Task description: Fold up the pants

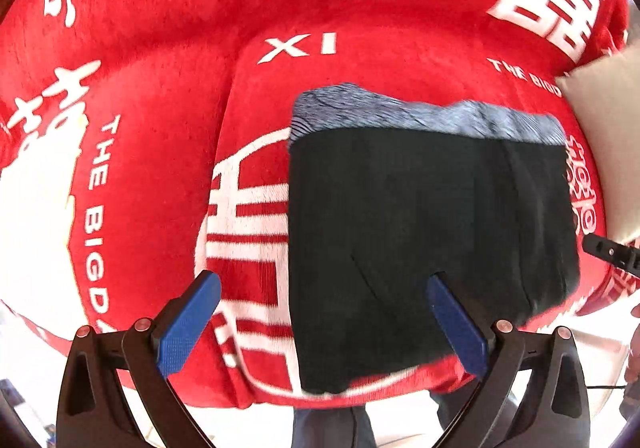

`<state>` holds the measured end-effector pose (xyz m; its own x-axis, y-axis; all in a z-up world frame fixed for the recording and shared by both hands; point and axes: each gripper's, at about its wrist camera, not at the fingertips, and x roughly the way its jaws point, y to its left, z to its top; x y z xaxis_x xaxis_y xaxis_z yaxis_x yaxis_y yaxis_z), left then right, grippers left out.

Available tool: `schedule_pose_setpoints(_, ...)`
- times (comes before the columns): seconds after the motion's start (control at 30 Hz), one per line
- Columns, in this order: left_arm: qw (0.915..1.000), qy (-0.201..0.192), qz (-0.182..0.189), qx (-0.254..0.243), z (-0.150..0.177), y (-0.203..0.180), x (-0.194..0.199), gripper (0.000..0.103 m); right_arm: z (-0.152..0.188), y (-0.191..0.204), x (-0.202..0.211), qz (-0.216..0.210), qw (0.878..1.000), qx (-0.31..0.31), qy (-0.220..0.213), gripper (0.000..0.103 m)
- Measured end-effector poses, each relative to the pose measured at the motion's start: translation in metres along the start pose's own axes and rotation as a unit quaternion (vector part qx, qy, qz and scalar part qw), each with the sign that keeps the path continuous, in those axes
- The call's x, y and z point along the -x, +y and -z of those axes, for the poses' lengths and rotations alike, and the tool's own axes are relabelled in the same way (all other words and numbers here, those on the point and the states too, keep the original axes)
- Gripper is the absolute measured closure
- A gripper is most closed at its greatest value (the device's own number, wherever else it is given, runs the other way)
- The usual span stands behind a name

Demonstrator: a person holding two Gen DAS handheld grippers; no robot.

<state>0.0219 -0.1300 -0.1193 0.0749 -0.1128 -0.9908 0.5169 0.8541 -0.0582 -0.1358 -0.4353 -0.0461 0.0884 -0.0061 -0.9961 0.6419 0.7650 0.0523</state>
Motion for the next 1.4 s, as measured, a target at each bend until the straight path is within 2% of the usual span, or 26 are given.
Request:
schedule_pose_setpoints(0.07,0.9999,-0.001,-0.001,-0.016,0.005,-0.007,0.013,0.000,0.012,0.007,0.012,0.009,1.000,-0.003,-0.002,0.021)
schedule_pose_setpoints(0.13,0.9995,-0.001,0.005,-0.030,0.010,-0.014,0.024,0.000,0.024,0.012,0.022,0.009,1.000,-0.001,-0.001,0.012)
schedule_pose_setpoints(0.2,0.9990,0.004,0.003,-0.043,0.015,-0.019,0.034,0.000,0.034,0.025,0.031,0.015,1.000,0.007,-0.001,0.008)
schedule_pose_setpoints(0.37,0.9981,0.000,0.013,-0.060,0.023,-0.026,0.056,0.000,0.048,0.058,0.056,0.030,0.999,0.028,-0.036,0.007)
schedule_pose_setpoints(0.47,0.9979,0.001,-0.003,-0.065,0.028,-0.030,0.064,0.000,0.051,0.070,0.065,0.028,0.998,0.032,-0.040,0.007)
schedule_pose_setpoints(0.63,0.9988,0.006,-0.014,-0.046,0.040,-0.034,0.070,0.000,0.053,0.078,0.070,0.045,0.997,0.043,-0.036,0.007)
schedule_pose_setpoints(0.77,0.9994,-0.005,-0.029,-0.018,0.050,-0.038,0.076,0.000,0.056,0.082,0.072,0.041,0.997,0.067,-0.022,0.007)
schedule_pose_setpoints(0.97,0.9972,-0.033,-0.065,-0.011,0.065,-0.056,0.096,0.000,0.068,0.087,0.086,0.033,0.994,0.107,-0.017,0.007)
schedule_pose_setpoints(1.13,0.9967,-0.038,-0.072,0.003,0.075,-0.064,0.109,0.000,0.078,0.089,0.096,0.046,0.989,0.137,-0.020,0.007)
schedule_pose_setpoints(1.4,0.9948,-0.045,-0.091,0.005,0.086,-0.071,0.124,0.000,0.086,0.081,0.114,0.052,0.988,0.143,-0.037,0.007)
